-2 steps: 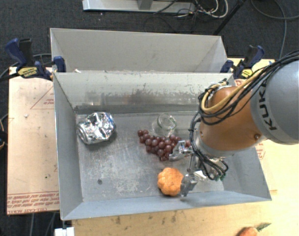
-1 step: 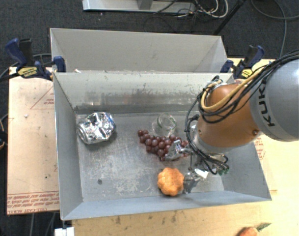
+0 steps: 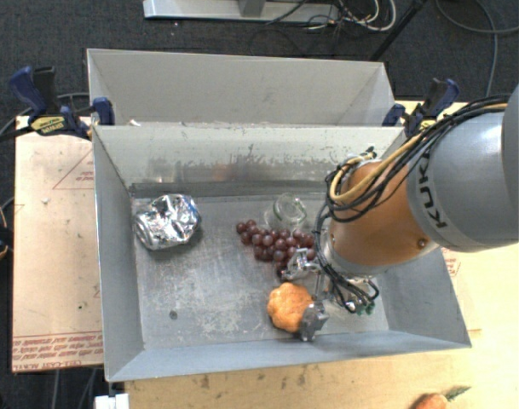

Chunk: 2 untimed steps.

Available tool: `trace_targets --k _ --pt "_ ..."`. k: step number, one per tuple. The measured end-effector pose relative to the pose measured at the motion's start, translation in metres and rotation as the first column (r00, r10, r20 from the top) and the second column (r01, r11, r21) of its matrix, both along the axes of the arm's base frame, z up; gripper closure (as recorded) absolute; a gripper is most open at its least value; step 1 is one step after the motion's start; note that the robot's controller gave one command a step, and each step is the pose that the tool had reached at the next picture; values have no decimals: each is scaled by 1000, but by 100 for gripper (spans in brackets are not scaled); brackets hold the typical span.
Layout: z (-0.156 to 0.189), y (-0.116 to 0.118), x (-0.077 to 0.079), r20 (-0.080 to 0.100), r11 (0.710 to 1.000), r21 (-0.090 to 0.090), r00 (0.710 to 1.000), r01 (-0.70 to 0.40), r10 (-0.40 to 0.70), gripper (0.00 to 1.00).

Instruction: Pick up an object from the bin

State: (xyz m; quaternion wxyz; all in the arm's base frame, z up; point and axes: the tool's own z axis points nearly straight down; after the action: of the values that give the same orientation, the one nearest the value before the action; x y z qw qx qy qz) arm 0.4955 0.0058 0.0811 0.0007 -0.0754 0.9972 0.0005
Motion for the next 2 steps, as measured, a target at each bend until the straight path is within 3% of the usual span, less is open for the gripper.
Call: trace_targets --k 1,2 --pt "-5 -3 2 23 971 -2 971 -238 238 100" --pt "-5 -3 2 23 971 -2 971 -238 238 100"
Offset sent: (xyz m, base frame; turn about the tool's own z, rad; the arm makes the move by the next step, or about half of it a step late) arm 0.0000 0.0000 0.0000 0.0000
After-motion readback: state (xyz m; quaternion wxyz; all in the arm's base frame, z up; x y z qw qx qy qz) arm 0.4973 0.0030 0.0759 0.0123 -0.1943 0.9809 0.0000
